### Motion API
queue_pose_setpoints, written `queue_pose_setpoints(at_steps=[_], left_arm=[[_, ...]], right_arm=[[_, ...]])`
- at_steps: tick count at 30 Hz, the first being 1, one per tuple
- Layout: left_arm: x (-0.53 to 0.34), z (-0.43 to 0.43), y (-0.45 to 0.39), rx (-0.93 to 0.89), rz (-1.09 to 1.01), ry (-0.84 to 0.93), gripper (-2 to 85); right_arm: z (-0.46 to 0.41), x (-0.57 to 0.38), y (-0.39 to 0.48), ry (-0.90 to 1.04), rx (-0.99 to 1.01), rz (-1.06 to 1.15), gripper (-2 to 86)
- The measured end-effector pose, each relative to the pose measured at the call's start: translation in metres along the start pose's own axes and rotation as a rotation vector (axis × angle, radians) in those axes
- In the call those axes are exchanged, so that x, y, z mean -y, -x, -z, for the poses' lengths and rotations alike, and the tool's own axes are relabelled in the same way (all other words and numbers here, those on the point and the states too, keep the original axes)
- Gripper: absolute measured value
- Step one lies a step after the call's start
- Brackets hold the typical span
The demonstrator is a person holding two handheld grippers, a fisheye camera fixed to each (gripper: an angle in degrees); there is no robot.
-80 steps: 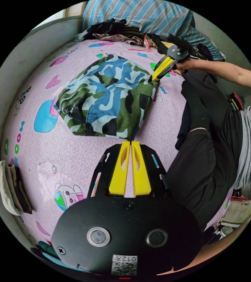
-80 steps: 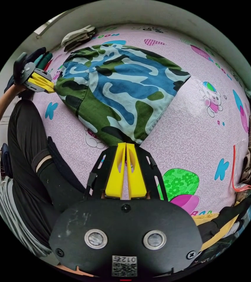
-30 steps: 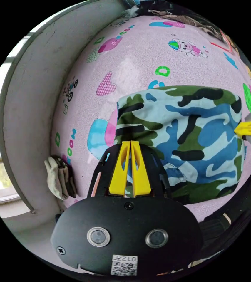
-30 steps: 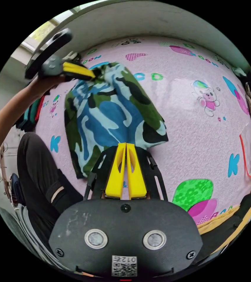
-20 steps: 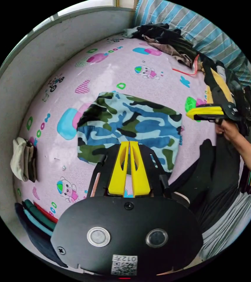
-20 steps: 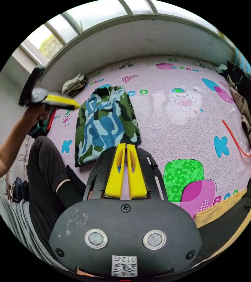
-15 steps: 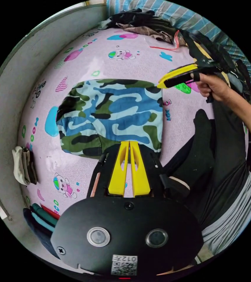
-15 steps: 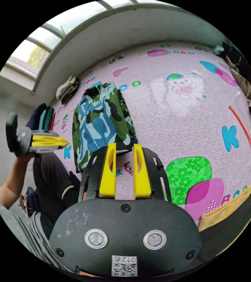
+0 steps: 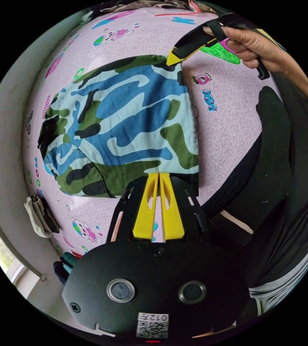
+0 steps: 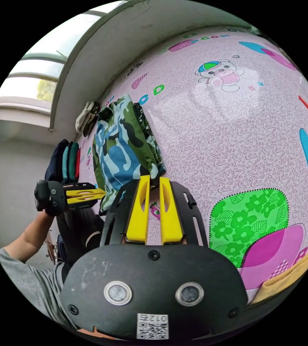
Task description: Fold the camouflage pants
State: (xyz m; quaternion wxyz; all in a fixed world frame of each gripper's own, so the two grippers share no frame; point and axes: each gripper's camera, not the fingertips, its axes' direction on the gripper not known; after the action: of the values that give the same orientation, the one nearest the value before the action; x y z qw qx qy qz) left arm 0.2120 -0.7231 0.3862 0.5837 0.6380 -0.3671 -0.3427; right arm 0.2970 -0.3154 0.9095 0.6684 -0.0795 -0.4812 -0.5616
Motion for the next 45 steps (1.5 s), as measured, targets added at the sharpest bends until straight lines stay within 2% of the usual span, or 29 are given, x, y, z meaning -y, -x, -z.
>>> queue_pose_setpoints(at_steps=[6,10,13,16,20,26,29,31,33,35,37,40,45], left_arm=[[-0.013,0.004,0.023,-0.1,0.062,-0.02,0.7],[-0.027,0.027,0.006,-0.019,-0.012,-0.145,0.6],[-0.021,0.019,-0.005,0.036,-0.067,-0.159,0.6],[-0.013,-0.007,-0.004,0.032,-0.089,-0.117,0.6],[-0.02,-0.026,0.018,-0.02,-0.042,-0.111,0.8],[-0.048,-0.053,0.067,-0.148,0.036,-0.133,1.2],[-0.078,-0.062,0.115,-0.339,0.166,-0.15,2.0],[-0.127,-0.068,0.17,-0.522,0.357,-0.281,3.8],[-0.167,-0.082,0.214,-0.601,0.557,-0.342,6.8],[-0.203,-0.103,0.252,-0.675,0.727,-0.38,10.7],[-0.241,-0.137,0.291,-0.816,0.869,-0.426,14.0],[-0.272,-0.182,0.321,-0.915,0.98,-0.426,15.7],[-0.299,-0.238,0.344,-1.043,0.996,-0.406,16.5]], right_arm=[[0.013,-0.007,-0.007,-0.019,0.025,-0.018,5.9],[0.034,-0.028,0.019,-0.113,-0.055,0.082,5.0],[0.032,-0.04,0.049,-0.146,-0.11,0.186,2.0],[0.008,-0.038,0.072,-0.073,-0.141,0.286,-0.1],[-0.033,-0.023,0.075,0.082,-0.316,0.316,-0.7],[-0.04,-0.008,0.058,0.134,-0.253,0.284,-0.6],[-0.022,-0.001,0.044,0.132,-0.125,0.252,-0.3],[-0.002,0.001,0.034,0.069,-0.039,0.255,0.3],[0.017,0.008,0.022,-0.007,0.004,0.238,2.3],[0.027,0.028,0.002,-0.039,0.054,0.175,8.9],[0.021,0.047,-0.012,-0.006,0.114,0.14,10.9],[-0.002,0.076,-0.03,0.072,0.152,0.097,12.3],[-0.039,0.114,-0.044,0.149,0.185,0.077,14.0]])
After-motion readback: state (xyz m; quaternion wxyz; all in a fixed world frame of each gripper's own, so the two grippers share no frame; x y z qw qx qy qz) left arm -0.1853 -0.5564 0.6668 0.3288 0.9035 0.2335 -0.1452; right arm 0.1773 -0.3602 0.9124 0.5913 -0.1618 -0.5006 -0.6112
